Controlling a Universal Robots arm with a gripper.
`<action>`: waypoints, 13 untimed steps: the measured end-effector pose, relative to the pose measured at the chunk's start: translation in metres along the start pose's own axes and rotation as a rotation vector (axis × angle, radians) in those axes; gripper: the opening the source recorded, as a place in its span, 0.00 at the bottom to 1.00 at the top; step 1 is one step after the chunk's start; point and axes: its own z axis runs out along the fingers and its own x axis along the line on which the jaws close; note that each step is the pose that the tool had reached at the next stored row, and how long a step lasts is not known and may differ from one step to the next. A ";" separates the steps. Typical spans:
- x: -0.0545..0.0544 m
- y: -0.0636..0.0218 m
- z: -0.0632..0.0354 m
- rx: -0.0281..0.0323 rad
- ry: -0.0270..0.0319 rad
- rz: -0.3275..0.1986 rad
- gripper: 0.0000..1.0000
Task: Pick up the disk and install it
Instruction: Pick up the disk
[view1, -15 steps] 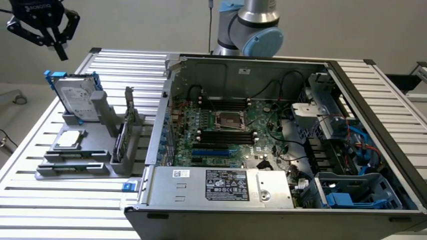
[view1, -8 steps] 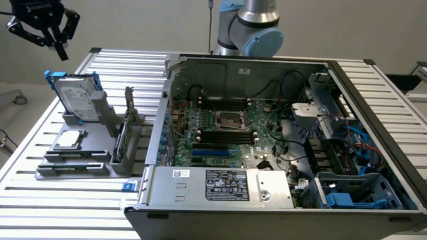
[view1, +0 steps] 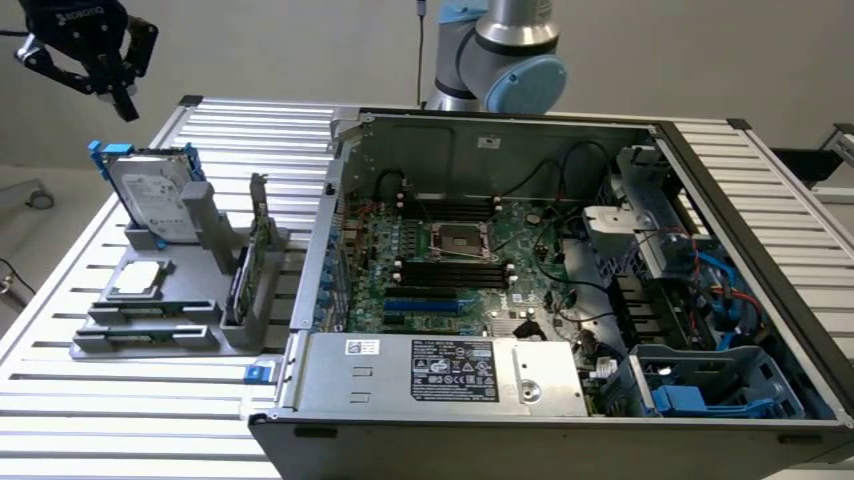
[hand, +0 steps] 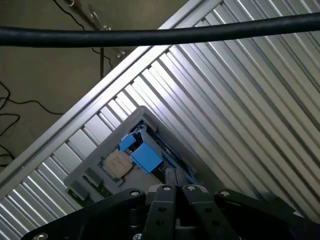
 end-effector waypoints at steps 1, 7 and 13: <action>0.000 0.0000 0.0000 0.0000 -0.0003 -0.019 0.11; 0.000 0.0000 0.0003 0.0001 -0.0025 -0.127 0.11; 0.000 0.0001 0.0005 0.0001 -0.0046 -0.236 0.11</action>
